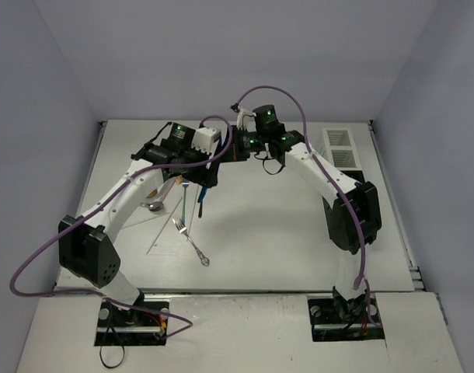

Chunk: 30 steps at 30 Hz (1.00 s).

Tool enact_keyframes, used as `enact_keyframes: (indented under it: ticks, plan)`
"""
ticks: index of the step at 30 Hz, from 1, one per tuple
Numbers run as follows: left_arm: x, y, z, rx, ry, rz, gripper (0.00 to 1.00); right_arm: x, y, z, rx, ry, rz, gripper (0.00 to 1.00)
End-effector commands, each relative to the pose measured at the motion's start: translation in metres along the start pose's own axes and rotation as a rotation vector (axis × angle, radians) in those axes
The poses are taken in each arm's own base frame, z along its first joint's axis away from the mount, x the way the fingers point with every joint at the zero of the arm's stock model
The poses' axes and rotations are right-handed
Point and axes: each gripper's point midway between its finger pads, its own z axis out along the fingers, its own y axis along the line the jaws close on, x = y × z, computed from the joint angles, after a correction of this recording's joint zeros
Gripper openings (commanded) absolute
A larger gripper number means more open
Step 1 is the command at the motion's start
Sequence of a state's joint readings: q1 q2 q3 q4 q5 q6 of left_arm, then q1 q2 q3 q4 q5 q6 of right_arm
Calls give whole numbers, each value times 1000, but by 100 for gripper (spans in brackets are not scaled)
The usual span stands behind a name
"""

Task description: Sort the eating utensils into containers

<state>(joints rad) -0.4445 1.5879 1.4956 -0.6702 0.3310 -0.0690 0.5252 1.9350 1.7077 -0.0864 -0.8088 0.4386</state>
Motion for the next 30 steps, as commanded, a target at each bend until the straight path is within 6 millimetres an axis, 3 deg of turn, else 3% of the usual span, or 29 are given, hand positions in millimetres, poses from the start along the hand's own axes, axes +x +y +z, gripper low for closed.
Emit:
enact_keyframes:
  ticks: [1,5,8,12,14,18,22,23,25,30]
  plan:
    - [-29,-5,-30,-19,-133,45,79,-33,18,-19,-24,-103,-92,0]
    - [-24,-4,-40,-29,-131,63,83,-58,5,-45,29,-180,-102,0]
    - [-20,-6,-52,-17,-145,77,84,-87,-10,-79,95,-273,-113,0]
    - [-16,1,-70,-43,-160,79,86,-137,-45,-155,236,-446,-138,0]
    - [-13,9,-73,-63,-154,63,87,-154,-44,-184,275,-508,-176,0]
    - [-8,30,-75,-133,-135,67,87,-189,-68,-270,467,-660,-259,0]
    - [-2,43,-67,-174,-97,56,87,-203,-108,-355,778,-742,-332,0]
    - [-1,45,-65,-176,-90,48,87,-205,-109,-362,807,-754,-331,0]
    - [2,48,-60,-179,-74,36,87,-206,-126,-397,925,-759,-357,0]
    - [7,53,-52,-184,-48,22,87,-199,-153,-436,1037,-738,-350,0]
